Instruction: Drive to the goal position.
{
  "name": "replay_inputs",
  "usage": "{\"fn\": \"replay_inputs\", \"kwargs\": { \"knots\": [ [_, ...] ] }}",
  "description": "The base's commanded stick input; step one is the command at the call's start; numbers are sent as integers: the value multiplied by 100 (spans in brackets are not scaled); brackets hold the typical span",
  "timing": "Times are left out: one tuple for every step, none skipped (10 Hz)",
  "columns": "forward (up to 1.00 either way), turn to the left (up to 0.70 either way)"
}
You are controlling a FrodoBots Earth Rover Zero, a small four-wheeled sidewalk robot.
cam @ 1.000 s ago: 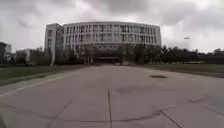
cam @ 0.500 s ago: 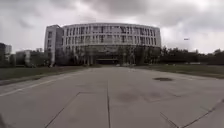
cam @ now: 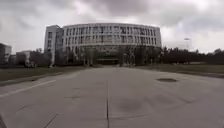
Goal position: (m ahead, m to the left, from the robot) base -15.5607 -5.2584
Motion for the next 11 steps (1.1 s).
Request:
{"fn": "replay_inputs", "kwargs": {
  "knots": [
    [70,0],
    [70,-5],
    [70,-13],
    [70,-29],
    [70,-34],
    [70,-34],
    [70,-34],
    [70,-34],
    [70,-26],
    [70,-26],
    [70,-26]
  ]
}}
